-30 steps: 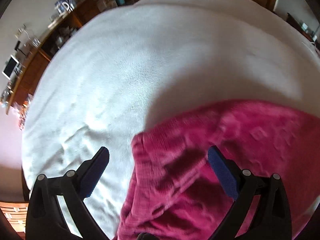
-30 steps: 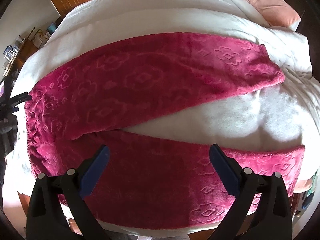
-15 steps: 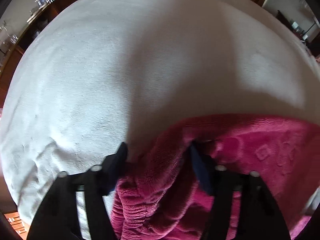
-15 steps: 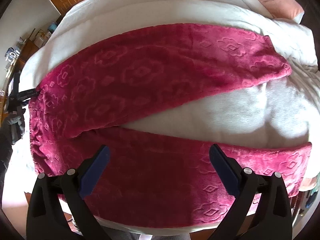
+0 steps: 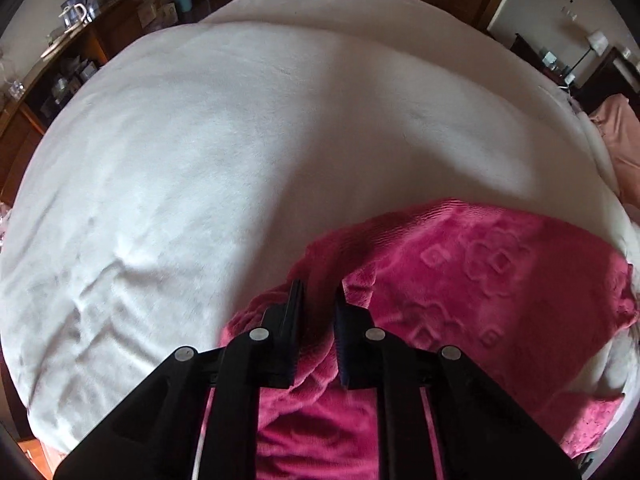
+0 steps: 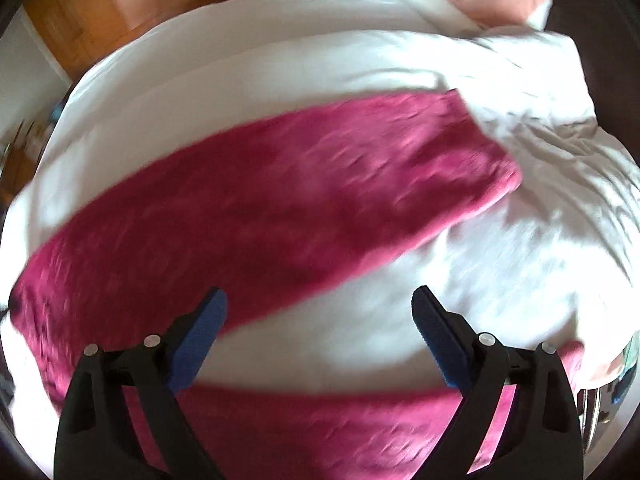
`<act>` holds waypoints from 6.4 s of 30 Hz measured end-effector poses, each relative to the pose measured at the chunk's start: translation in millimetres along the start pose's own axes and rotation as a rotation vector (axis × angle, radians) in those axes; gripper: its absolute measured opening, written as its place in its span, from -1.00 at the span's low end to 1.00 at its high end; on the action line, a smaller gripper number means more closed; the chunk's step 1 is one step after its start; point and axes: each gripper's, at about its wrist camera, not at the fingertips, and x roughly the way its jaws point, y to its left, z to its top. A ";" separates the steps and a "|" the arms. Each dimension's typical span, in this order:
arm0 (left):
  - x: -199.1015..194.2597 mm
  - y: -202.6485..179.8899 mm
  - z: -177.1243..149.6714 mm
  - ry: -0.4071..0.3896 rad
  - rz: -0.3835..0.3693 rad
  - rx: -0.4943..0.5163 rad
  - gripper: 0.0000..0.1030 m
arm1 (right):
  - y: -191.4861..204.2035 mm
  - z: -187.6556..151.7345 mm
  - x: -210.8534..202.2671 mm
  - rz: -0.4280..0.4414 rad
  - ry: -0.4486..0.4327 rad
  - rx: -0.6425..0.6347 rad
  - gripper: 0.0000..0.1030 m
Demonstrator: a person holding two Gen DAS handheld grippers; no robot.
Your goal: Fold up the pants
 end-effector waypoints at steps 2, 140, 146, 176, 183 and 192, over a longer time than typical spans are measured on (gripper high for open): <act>-10.9 2.6 -5.0 -0.001 0.014 -0.011 -0.74 | -25.1 28.0 12.2 0.002 0.001 0.064 0.83; -127.6 52.0 -136.4 0.076 -0.341 -0.798 -0.82 | -228.0 -16.9 -105.4 0.087 -0.236 0.644 -0.84; -161.3 60.7 -175.4 0.087 -0.411 -0.678 -0.83 | -244.4 -93.7 -121.9 0.050 -0.200 0.698 -0.84; -103.4 64.2 -357.9 0.189 -0.026 -0.546 -0.75 | -306.3 -240.0 -30.5 0.043 -0.001 0.583 -0.58; -100.4 61.5 -375.9 0.221 0.003 -0.582 -0.60 | -303.8 -227.4 -20.9 0.130 -0.003 0.565 -0.68; -109.0 35.4 -373.2 0.205 0.002 -0.559 -0.35 | -305.6 -264.5 -23.1 -0.002 0.036 0.530 -0.82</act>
